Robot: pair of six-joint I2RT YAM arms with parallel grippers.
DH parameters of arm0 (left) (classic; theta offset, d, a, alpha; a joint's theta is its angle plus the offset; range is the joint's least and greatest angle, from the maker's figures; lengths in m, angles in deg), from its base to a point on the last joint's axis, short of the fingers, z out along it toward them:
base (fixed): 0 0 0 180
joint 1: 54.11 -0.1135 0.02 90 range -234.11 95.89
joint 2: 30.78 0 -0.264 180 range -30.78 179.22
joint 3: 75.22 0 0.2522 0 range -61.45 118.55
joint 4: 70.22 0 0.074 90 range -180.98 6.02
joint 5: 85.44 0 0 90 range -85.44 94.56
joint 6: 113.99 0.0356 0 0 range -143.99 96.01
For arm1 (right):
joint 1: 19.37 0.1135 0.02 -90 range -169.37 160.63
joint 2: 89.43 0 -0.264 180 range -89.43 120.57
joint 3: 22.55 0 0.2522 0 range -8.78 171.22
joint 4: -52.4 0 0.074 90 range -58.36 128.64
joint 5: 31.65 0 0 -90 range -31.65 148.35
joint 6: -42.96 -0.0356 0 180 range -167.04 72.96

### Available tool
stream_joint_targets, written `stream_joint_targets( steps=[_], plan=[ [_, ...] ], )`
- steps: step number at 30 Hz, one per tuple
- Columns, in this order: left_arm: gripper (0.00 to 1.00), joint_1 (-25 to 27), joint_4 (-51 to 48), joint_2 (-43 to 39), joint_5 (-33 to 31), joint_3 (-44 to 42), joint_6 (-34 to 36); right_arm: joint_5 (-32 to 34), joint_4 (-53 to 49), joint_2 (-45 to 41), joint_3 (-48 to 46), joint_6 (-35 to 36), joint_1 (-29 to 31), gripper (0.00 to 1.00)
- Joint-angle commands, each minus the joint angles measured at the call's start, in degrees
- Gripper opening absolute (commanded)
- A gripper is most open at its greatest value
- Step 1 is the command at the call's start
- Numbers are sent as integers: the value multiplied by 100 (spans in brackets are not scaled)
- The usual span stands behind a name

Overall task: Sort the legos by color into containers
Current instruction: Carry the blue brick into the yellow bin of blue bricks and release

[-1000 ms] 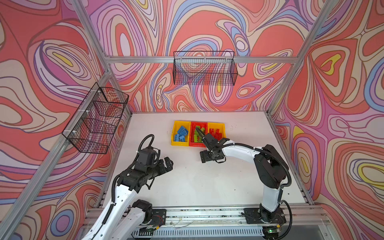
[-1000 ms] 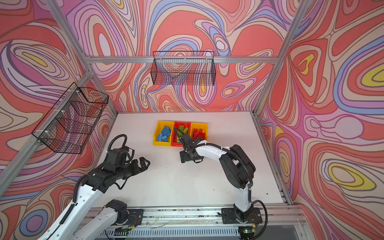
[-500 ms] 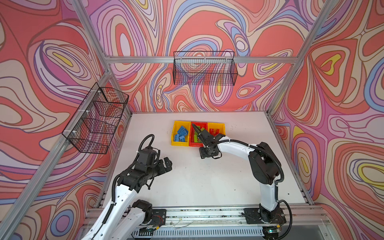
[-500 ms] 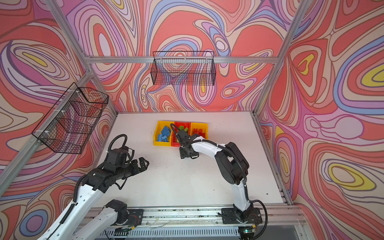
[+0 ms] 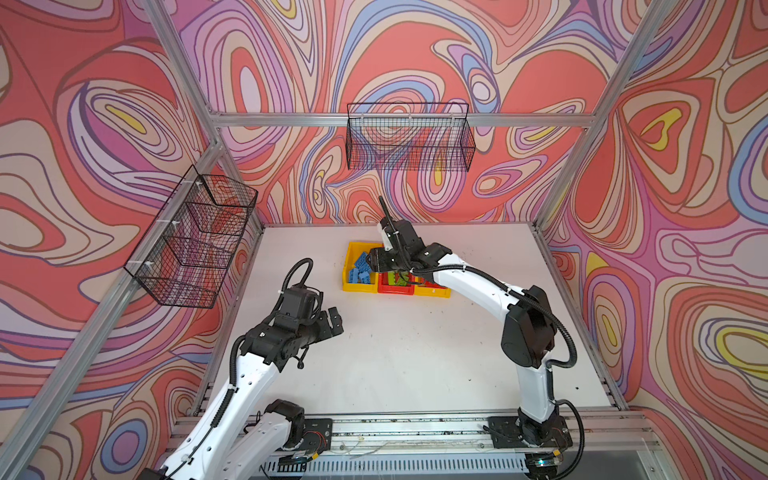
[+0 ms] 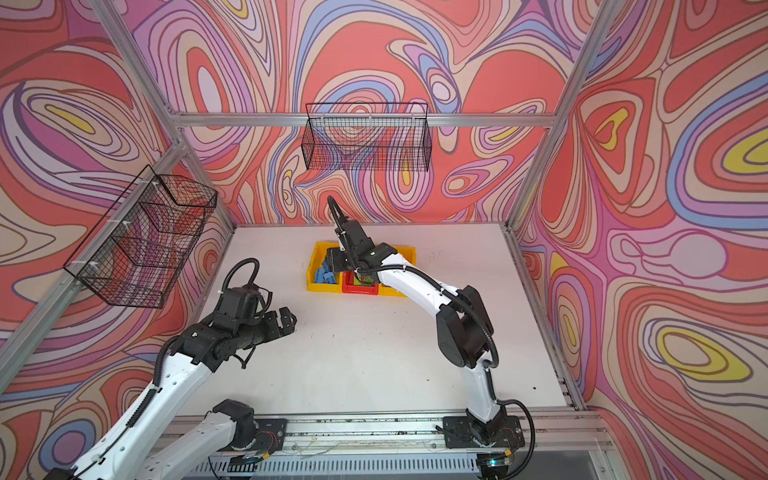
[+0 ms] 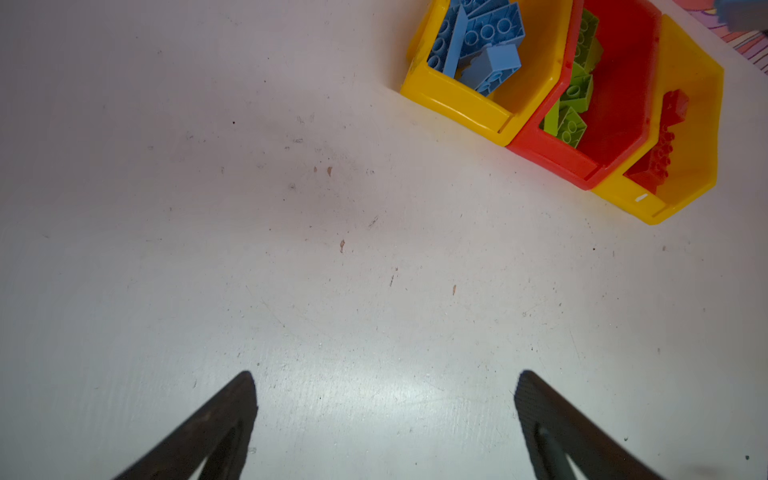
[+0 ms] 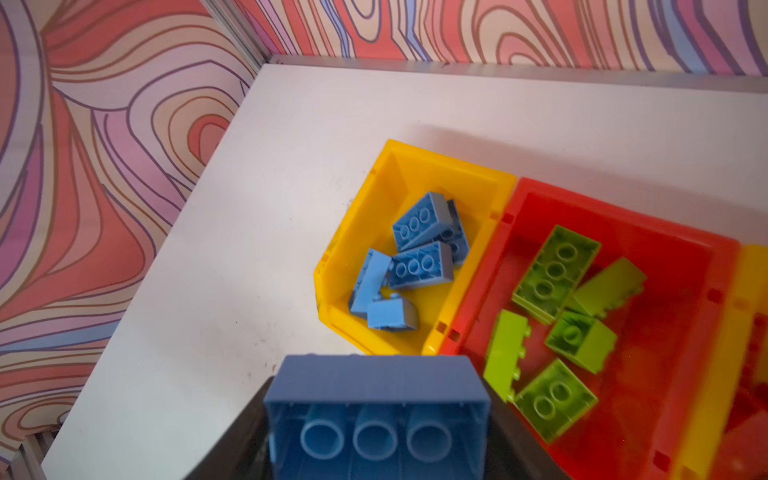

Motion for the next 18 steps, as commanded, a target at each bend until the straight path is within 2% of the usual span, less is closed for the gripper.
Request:
stream_joint_targets(
  steps=[1,8,13,16,17,18],
  plan=[
    [100,-10,-157,175,-269,352,261,-123,868,492,178,307,40,51],
    [100,-17,-473,293,-567,707,387,-12,1002,1387,1079,658,44,52],
    [100,-17,-663,237,-710,811,413,191,821,1902,1680,807,19,57],
    [100,-20,-731,222,-773,837,418,229,731,2123,1908,776,-16,73],
    [100,-19,-744,228,-789,854,414,257,726,2172,1944,757,-33,85],
    [100,-22,-769,235,-824,868,390,291,739,2190,1943,737,-51,94]
  ],
)
